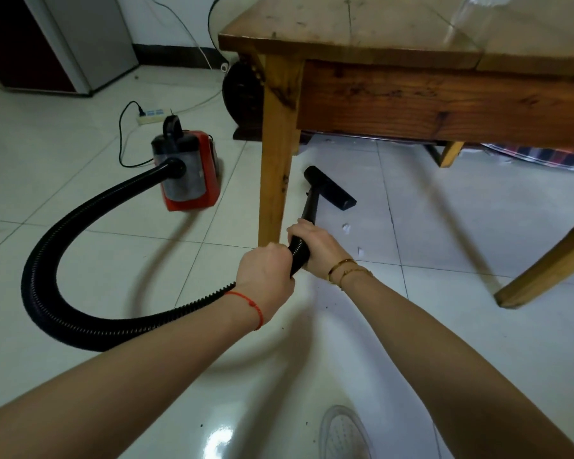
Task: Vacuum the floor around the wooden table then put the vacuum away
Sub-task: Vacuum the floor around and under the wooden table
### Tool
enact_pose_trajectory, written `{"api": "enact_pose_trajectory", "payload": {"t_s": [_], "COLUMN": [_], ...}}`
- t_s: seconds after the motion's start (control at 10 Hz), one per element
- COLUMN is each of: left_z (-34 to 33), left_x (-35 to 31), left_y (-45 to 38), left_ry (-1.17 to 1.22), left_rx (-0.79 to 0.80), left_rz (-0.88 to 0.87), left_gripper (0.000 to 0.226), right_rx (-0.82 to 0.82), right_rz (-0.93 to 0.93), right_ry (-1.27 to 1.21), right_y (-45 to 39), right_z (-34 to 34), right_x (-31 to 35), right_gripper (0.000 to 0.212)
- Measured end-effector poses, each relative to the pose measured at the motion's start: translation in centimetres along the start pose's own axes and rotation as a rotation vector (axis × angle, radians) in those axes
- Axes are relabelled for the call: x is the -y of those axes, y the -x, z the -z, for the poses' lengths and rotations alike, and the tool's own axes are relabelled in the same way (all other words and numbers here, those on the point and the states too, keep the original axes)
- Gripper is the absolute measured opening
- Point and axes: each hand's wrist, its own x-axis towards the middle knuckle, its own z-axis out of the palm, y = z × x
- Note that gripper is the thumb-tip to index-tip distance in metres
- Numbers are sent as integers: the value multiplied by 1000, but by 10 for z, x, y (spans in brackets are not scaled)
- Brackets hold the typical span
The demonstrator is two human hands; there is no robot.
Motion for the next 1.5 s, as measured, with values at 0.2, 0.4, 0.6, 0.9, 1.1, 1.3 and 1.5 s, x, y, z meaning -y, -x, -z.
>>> {"api": "enact_pose_trajectory", "payload": {"t_s": [0.2,0.4,0.6,0.9,1.1,1.3,1.5], "left_z": [-11,-24,-32,-31,-24,-13,-4], "left_x": [-34,-73,-109,-139,-119,-76,-26], "left_y": [-46,-102,-153,-171,-140,-84,-22], "left_ry": [11,28,-11,35,31,8,-41], "left_rx": [26,73,67,58,49,43,15], "left_rz": [-2,-29,-56,-171,-174,-142,-122], "left_gripper": [13,20,22,19,21,15,11], "right_rx": [-22,-63,-1,-138,-154,-170,-134], "right_rz": [-78,-309,-312,-360,-426,-320,-235], "right_ry": [23,-294,166,265,152,128,126], "right_y": [-13,-39,-49,-35,-13,10,31], "right_z": [7,26,56,69,61,42,16], "right_x": [-56,-115,-160,-192,-154,-87,-16], "right_gripper": [35,18,29,16,21,23,24]}}
